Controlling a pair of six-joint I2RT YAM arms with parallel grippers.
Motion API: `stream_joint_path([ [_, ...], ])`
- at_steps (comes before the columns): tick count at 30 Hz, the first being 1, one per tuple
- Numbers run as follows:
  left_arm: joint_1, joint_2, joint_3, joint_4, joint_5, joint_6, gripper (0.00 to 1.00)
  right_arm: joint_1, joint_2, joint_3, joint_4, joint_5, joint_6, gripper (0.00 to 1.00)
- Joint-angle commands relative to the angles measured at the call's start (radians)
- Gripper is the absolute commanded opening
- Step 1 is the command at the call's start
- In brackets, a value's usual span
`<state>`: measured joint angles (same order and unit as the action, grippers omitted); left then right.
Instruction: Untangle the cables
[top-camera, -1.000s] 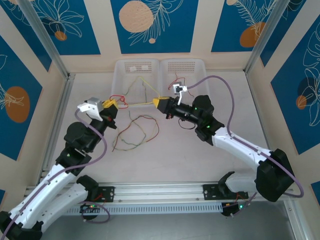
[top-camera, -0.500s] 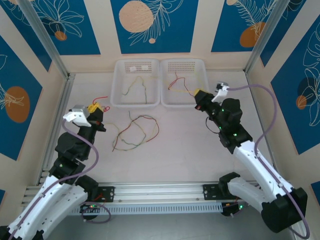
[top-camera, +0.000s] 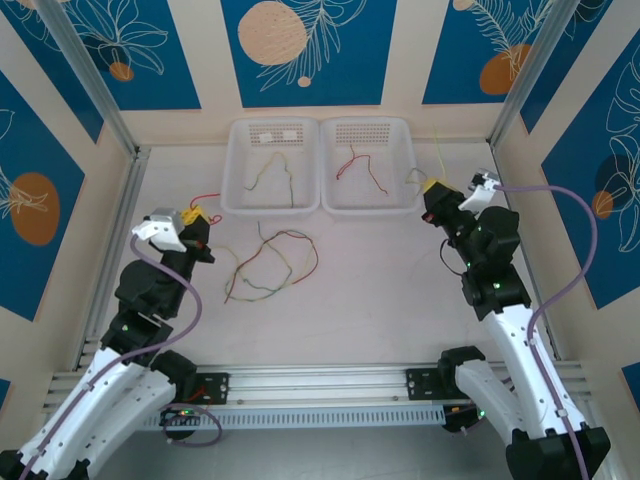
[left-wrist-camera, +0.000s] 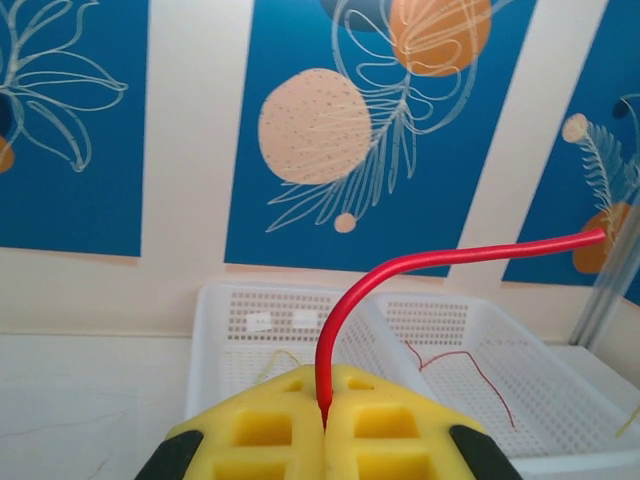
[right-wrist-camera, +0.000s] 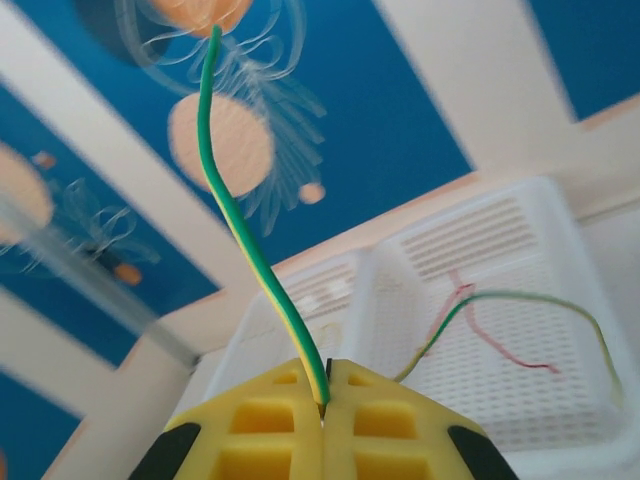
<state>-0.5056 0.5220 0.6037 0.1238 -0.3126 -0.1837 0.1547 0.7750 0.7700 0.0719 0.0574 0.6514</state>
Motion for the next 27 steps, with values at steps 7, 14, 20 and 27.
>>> stream_joint_path([
  [7, 0.012, 0.052, 0.062, 0.037, 0.237, 0.042, 0.0, 0.185, 0.136, 0.099, 0.242, -0.318, -0.211, 0.0],
  [14, 0.012, 0.024, 0.029, 0.043, 0.222, 0.04, 0.0, 0.312, 0.404, 0.276, 0.3, -0.242, -0.3, 0.0],
  [20, 0.012, -0.017, 0.021, 0.007, 0.222, 0.025, 0.0, 0.321, 0.724, 0.487, 0.356, -0.275, -0.306, 0.0],
  [27, 0.012, -0.102, 0.005, -0.049, 0.195, 0.017, 0.0, 0.35, 1.039, 0.721, 0.343, -0.183, -0.399, 0.0],
])
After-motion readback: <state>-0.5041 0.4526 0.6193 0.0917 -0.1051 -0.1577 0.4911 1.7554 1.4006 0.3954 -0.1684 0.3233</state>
